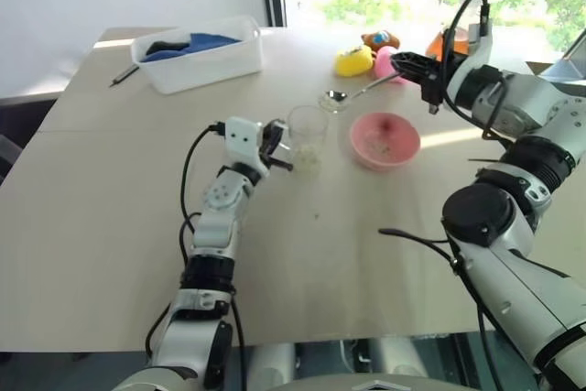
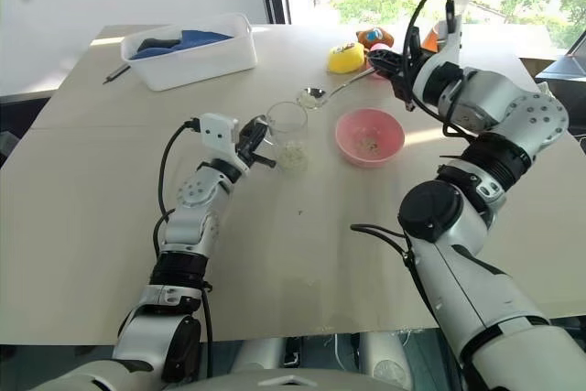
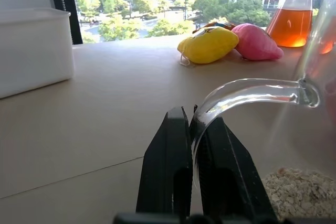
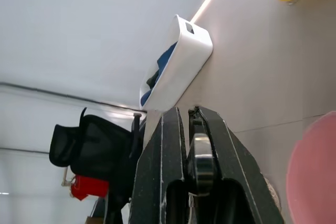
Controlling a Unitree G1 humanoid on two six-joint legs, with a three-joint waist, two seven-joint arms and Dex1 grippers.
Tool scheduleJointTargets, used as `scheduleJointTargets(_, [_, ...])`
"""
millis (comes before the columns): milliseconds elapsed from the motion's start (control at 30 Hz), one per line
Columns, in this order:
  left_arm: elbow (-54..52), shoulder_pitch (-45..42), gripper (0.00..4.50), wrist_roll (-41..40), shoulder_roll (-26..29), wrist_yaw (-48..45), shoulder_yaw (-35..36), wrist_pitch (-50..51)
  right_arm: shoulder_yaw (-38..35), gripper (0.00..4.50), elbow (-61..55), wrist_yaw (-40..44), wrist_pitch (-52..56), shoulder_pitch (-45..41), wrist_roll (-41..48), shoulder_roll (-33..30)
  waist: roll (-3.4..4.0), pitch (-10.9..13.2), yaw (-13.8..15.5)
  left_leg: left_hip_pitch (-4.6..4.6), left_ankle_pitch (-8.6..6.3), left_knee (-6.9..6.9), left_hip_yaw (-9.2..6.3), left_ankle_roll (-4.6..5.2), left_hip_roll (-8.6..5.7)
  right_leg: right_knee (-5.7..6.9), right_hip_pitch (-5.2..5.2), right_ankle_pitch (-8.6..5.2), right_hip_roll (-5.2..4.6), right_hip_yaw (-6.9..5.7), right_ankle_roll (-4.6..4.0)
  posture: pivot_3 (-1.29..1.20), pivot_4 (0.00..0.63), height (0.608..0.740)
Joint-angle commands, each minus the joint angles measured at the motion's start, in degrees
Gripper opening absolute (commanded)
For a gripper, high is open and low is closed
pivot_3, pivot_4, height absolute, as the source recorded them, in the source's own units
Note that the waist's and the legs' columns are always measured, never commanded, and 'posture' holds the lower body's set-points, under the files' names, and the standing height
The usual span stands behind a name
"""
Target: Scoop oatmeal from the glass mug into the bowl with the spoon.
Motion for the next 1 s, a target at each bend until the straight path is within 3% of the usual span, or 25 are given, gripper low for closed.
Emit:
scheduleJointTargets(33, [0.63, 0.21, 0.06, 0.07, 1.03, 0.34, 1.17, -0.58, -0.58, 0.0, -0.68, 0.19, -0.98, -1.36, 0.72, -2.8, 0.0, 0.0, -0.04, 0.0, 0.0, 0.0, 0.0, 0.0, 0.0, 0.0, 0.0, 0.0, 0.0, 0.0, 0.0, 0.0, 0.15, 0.74])
scheduleJointTargets(367, [-0.38, 1.84, 0.06, -0.65, 1.74, 1.41, 2.56, -0.16, 7.67, 0.0, 2.39, 4.82, -6.07, 5.31, -1.42, -8.26, 0.05, -0.02, -0.36, 0.08, -0.03, -0.05, 0.08, 0.06, 0.02, -0.01, 0.01, 0.0, 0.07, 0.16, 0.0, 0.0, 0.15, 0.74])
scheduleJointTargets(600, [-1.48, 2.68, 0.06, -0.71, 1.94, 2.01, 2.8, 0.26, 25.33, 0.0, -0.13, 15.18, -15.48, 12.32, -4.95, -12.46, 0.09, -0.03, -0.69, 0.09, -0.03, -0.05, 0.09, 0.06, 0.03, -0.01, 0.0, 0.0, 0.09, 0.19, 0.0, 0.0, 0.15, 0.74])
scheduleJointTargets(800, [-1.74, 2.94, 0.06, -0.6, 2.2, 2.12, 3.2, 0.42, 48.44, 0.0, -9.51, 29.92, -28.08, 17.97, -11.5, -18.89, 0.11, -0.01, -1.38, 0.09, -0.04, -0.06, 0.07, 0.07, 0.07, -0.04, 0.0, 0.0, 0.1, 0.2, 0.01, 0.0, 0.15, 0.74])
scheduleJointTargets(1000, [-2.17, 3.08, 0.06, -0.53, 2.05, 2.42, 3.1, 0.58, 62.89, 0.0, -16.05, 40.39, -41.65, 19.72, -19.72, -24.76, 0.11, -0.01, -1.3, 0.1, -0.06, -0.05, 0.04, 0.1, 0.09, -0.05, 0.01, 0.0, 0.11, 0.13, 0.02, 0.0, 0.15, 0.74])
